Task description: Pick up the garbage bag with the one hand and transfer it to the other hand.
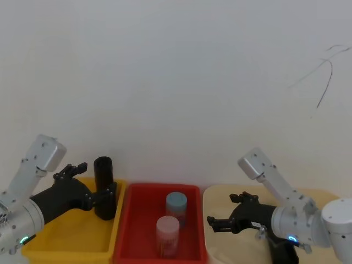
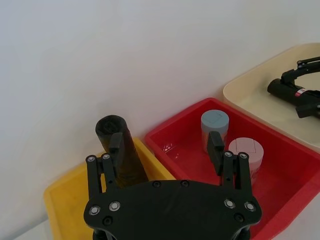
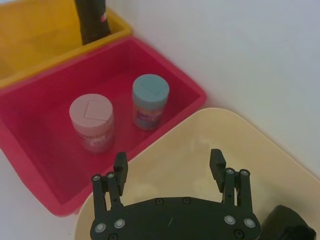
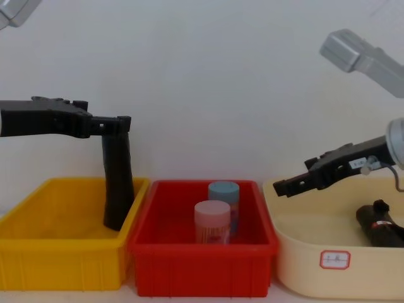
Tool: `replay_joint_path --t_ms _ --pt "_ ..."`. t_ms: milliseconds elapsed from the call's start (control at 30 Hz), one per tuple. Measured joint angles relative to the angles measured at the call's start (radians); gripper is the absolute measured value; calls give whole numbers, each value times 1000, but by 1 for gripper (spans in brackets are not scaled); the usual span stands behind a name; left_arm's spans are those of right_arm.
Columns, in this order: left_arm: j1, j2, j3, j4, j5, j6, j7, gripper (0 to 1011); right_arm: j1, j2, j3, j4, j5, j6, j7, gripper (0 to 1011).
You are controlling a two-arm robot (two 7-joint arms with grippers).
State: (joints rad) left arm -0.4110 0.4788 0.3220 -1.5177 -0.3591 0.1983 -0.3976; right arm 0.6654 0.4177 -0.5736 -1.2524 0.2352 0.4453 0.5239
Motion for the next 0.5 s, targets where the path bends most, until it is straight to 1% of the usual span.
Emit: replay_joint_path --t_ms 500 --pt "0 0 0 0 0 0 0 1000 91 -13 -61 50 -26 69 100 999"
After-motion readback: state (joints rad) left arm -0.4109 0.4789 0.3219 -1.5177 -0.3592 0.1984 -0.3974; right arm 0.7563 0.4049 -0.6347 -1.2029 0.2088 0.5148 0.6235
